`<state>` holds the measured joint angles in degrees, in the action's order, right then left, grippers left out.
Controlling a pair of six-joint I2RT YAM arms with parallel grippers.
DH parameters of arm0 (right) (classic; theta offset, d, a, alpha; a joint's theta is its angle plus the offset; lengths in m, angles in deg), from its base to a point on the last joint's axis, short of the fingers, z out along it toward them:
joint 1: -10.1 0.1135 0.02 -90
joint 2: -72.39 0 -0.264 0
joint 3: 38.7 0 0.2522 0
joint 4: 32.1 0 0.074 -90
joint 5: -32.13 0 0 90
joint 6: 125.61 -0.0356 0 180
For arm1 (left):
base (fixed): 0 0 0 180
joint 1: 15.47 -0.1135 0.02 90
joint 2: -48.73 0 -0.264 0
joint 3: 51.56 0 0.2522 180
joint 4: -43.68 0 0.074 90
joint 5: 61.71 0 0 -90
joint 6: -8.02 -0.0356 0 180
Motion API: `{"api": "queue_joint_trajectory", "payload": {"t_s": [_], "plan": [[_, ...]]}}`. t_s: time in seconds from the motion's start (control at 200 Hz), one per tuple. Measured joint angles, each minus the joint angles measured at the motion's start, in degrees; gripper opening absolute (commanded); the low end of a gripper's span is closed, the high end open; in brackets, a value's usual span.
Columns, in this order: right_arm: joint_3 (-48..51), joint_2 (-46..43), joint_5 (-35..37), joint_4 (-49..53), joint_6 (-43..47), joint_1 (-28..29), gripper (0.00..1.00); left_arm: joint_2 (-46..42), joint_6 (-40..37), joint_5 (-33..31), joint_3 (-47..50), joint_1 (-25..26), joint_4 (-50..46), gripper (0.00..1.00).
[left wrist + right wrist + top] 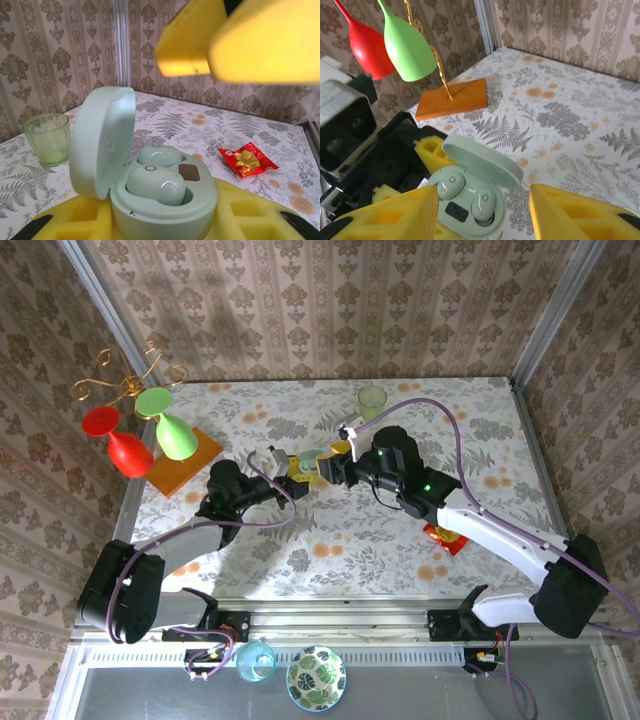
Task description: Insert wireless bluetooth earbuds into charging case
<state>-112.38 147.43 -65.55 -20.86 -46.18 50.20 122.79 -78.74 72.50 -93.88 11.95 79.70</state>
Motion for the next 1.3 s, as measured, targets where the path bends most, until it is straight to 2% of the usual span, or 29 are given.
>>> {"api": "queue_joint_trajectory", "payload": {"t_s": [0.33, 0.535, 0.785, 0.91, 1.05, 1.3], "plan": [[-14.25, 5.81, 1.44, 12.9, -4.9, -1.73, 0.56, 0.0, -3.74, 2.75, 0.0, 1.55, 2.45, 0.18], [-14.49, 7.85, -0.48, 17.4, -5.33, -1.97, 0.57, 0.15, -4.0, 2.1, 0.42, 1.55, 2.82, 0.17], [-10.21, 5.11, -2.47, 16.63, -6.51, -1.99, 0.6, 1.66, -3.28, -0.59, 0.72, 1.55, 7.3, 0.16], [-5.42, 1.31, -4.17, 12.98, -9.66, -2.73, 0.69, 2.01, -3.26, -1.29, 0.72, 1.55, 7.93, 0.16], [0.28, -2.32, -8.81, 3.61, -19.06, -5.97, 0.77, 2.01, -2.82, -2.05, 0.72, 1.55, 9.07, 0.16], [8.44, -1.55, -18.14, -13.79, -40.02, -8.28, 0.79, 1.99, -0.22, -3.37, 0.7, 1.55, 12.85, 0.16]]}}
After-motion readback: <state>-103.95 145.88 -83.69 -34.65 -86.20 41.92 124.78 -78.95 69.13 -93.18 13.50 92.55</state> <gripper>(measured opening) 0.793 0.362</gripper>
